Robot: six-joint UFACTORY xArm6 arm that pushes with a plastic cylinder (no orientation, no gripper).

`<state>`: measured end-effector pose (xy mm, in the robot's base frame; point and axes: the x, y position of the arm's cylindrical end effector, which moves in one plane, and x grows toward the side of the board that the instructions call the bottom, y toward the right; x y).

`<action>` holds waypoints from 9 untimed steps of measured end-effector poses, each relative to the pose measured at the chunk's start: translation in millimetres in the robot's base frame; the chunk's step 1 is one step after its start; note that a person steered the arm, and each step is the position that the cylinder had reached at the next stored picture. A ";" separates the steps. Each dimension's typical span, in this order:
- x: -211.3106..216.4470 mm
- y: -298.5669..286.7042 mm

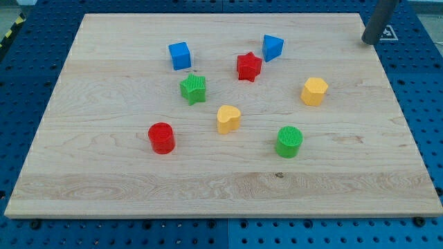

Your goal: Place the green circle to the bottom right of the board

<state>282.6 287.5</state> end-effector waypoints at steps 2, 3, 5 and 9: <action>103.0 -39.0; 160.3 -39.0; 282.6 -92.7; 265.8 -239.2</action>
<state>548.5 48.3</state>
